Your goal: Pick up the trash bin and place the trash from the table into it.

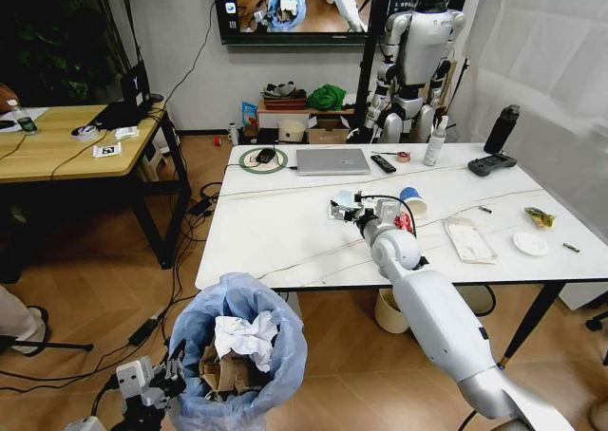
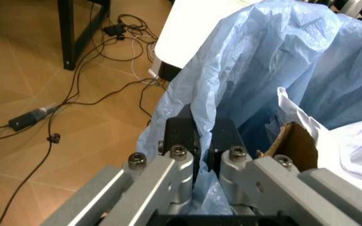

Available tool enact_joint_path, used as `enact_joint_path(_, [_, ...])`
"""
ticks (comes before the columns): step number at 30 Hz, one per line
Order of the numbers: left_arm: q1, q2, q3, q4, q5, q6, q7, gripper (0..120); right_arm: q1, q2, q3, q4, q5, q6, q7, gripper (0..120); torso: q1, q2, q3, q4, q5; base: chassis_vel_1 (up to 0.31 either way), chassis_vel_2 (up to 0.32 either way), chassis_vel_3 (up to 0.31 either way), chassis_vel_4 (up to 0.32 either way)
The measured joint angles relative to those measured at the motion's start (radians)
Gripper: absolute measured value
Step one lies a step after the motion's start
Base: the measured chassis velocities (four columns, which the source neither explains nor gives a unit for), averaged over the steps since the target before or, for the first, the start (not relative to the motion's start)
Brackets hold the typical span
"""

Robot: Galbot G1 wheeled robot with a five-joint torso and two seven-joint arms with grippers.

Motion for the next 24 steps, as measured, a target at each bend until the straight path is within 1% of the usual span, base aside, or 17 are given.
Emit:
enact_joint_path(1, [0.0, 0.0, 0.0, 0.0, 0.0, 0.0, 0.0, 0, 0.0, 0.0, 0.0, 0.0, 0.0, 0.0, 0.0, 100, 0.0, 0.0, 0.0, 0.0, 0.0, 0.0, 0.0, 0.0, 0.0])
enact_joint_path(7, [0.0, -0.006, 0.0, -0.003, 0.006, 0.0, 0.0, 0, 0.049, 0.039, -0.002, -0.122, -0.024, 0.0, -0.005, 100, 0.0, 0.0, 0.0, 0.0, 0.0, 0.0, 0.0, 0.0, 0.0])
enact_joint_path(8, [0.0, -0.006, 0.0, -0.003, 0.006, 0.0, 0.0, 0, 0.049, 0.039, -0.002, -0.122, -0.024, 0.0, -0.005, 100, 0.0, 0.0, 0.0, 0.0, 0.0, 0.0, 0.0, 0.0, 0.0])
enact_joint_path(14, [0.003, -0.01, -0.001, -0.008, 0.008, 0.0, 0.0, 0, 0.08, 0.071, 0.006, -0.231, -0.048, 0.018, -0.018, 100, 0.0, 0.0, 0.0, 0.0001, 0.0001, 0.0, 0.0, 0.0, 0.0])
enact_joint_path(24, [0.008, -0.02, 0.001, -0.011, 0.017, -0.002, 0.002, 0, 0.101, 0.087, 0.008, -0.279, -0.05, 0.029, -0.03, 100, 0.0, 0.0, 0.0, 0.0, 0.0, 0.0, 0.0, 0.0, 0.0])
